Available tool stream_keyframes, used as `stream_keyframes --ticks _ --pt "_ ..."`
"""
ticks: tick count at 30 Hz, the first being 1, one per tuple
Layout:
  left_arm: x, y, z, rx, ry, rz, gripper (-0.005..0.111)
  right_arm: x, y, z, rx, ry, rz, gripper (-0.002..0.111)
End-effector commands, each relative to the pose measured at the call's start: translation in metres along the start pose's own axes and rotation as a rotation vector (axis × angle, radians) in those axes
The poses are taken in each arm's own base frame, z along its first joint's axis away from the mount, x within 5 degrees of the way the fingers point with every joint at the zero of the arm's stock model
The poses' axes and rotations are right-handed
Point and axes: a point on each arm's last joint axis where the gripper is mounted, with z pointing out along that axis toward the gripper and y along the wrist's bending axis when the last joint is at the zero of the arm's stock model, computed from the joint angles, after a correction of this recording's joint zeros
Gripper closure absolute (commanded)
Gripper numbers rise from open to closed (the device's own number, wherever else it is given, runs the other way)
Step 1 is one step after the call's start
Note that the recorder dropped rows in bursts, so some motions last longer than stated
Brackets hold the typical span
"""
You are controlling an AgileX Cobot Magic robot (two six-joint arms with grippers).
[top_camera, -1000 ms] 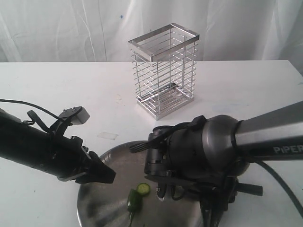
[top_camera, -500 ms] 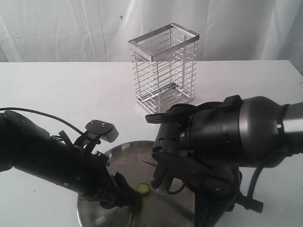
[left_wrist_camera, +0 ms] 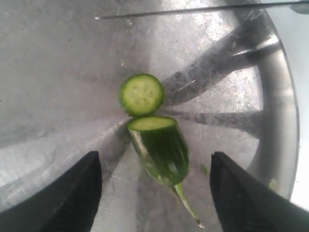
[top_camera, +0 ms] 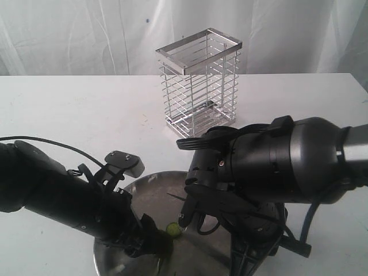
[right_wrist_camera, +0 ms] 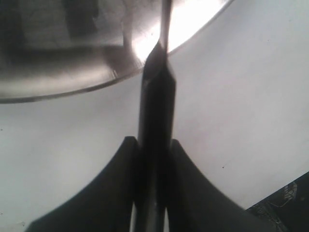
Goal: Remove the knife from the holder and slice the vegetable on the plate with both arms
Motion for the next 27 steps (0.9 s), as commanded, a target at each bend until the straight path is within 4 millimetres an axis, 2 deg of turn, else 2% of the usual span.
stream_keyframes --ticks 1,5,7,9,16,27 --pt "0.003 -0.002 0.006 0.045 0.008 -0.021 0.040 0.001 -0.002 -0.002 0.001 -0.014 0.007 0.108" --pt "0.005 0.001 0.012 0.051 0.008 -0.041 0.040 0.001 -0.002 -0.002 0.003 -0.014 0.006 0.108" --pt "0.006 0.003 0.015 0.044 0.011 -0.056 0.045 0.001 -0.002 -0.002 0.003 -0.014 0.006 0.108" --pt "0.006 0.004 0.016 0.030 0.011 -0.060 0.055 0.001 -0.002 -0.002 0.003 -0.014 0.006 0.108" --pt "0.004 0.004 0.013 0.022 -0.002 -0.040 0.106 0.001 -0.002 -0.002 0.003 -0.014 0.006 0.108" --pt "-0.010 -0.007 -0.023 -0.080 -0.094 0.119 0.107 0.003 -0.001 -0.002 -0.005 0.004 0.010 0.108"
